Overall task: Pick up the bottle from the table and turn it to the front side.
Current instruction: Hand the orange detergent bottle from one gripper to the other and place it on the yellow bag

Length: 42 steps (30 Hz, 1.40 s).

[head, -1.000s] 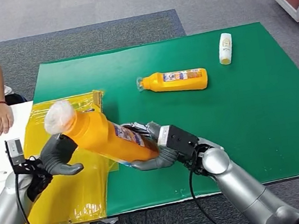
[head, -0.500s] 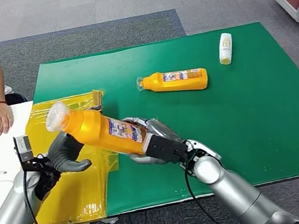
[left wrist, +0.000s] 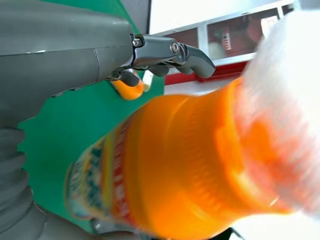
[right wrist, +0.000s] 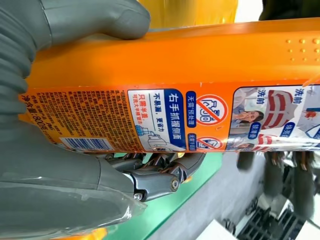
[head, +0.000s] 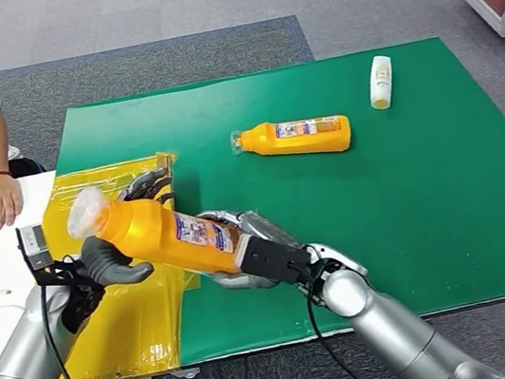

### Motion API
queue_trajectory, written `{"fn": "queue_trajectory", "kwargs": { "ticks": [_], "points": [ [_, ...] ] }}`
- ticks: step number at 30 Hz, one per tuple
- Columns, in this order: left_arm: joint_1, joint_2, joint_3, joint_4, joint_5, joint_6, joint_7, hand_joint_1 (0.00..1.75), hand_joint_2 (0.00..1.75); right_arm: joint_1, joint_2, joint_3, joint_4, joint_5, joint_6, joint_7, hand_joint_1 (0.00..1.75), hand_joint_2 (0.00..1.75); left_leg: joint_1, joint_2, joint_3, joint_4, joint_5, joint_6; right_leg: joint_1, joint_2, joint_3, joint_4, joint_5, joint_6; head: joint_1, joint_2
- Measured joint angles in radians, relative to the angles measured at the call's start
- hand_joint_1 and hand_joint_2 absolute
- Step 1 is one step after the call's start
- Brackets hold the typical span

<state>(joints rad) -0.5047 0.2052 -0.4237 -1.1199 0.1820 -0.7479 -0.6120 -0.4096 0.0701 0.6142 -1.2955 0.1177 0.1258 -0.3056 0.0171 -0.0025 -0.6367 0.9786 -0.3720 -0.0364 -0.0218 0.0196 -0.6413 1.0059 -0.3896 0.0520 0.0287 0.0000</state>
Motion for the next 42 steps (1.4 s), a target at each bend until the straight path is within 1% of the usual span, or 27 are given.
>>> {"fn": "queue_trajectory", "kwargs": {
  "ticks": [11, 22, 27, 30, 35, 42],
  "points": [
    [-0.005, -0.021, 0.007, 0.001, 0.003, -0.002, -0.017, 0.0, 1.75, 0.014, 0.007, 0.009, -0.011, 0.028, -0.021, -0.002, 1.75, 1.75, 0.0, 0.0, 0.0, 0.0, 0.0, 0.0, 0.0, 0.0, 0.0, 0.0, 0.0, 0.0, 0.0, 0.0],
    [0.003, -0.034, 0.033, 0.0, 0.016, -0.005, -0.019, 0.0, 1.75, 0.043, 0.007, 0.015, -0.082, 0.15, -0.126, -0.003, 1.75, 1.75, 0.0, 0.0, 0.0, 0.0, 0.0, 0.0, 0.0, 0.0, 0.0, 0.0, 0.0, 0.0, 0.0, 0.0],
    [0.016, -0.035, 0.041, -0.002, 0.028, -0.016, -0.011, 0.0, 1.75, 0.057, 0.007, 0.023, -0.105, 0.186, -0.148, 0.004, 1.75, 1.75, 0.0, 0.0, 0.0, 0.0, 0.0, 0.0, 0.0, 0.0, 0.0, 0.0, 0.0, 0.0, 0.0, 0.0],
    [0.02, -0.036, 0.046, -0.003, 0.03, -0.03, -0.008, 0.0, 1.75, 0.059, 0.007, 0.03, -0.108, 0.183, -0.132, 0.011, 1.75, 1.75, 0.0, 0.0, 0.0, 0.0, 0.0, 0.0, 0.0, 0.0, 0.0, 0.0, 0.0, 0.0, 0.0, 0.0],
    [0.016, -0.036, 0.044, -0.003, 0.032, -0.07, -0.007, 0.0, 1.75, 0.05, 0.007, 0.041, -0.099, 0.152, -0.072, 0.018, 1.75, 1.75, 0.0, 0.0, 0.0, 0.0, 0.0, 0.0, 0.0, 0.0, 0.0, 0.0, 0.0, 0.0, 0.0, 0.0],
    [-0.017, -0.03, 0.019, 0.012, 0.025, -0.121, -0.023, 0.0, 1.75, 0.023, 0.007, 0.063, -0.07, 0.118, -0.023, 0.015, 1.75, 1.75, 0.0, 0.0, 0.0, 0.0, 0.0, 0.0, 0.0, 0.0, 0.0, 0.0, 0.0, 0.0, 0.0, 0.0]
  ]
}}
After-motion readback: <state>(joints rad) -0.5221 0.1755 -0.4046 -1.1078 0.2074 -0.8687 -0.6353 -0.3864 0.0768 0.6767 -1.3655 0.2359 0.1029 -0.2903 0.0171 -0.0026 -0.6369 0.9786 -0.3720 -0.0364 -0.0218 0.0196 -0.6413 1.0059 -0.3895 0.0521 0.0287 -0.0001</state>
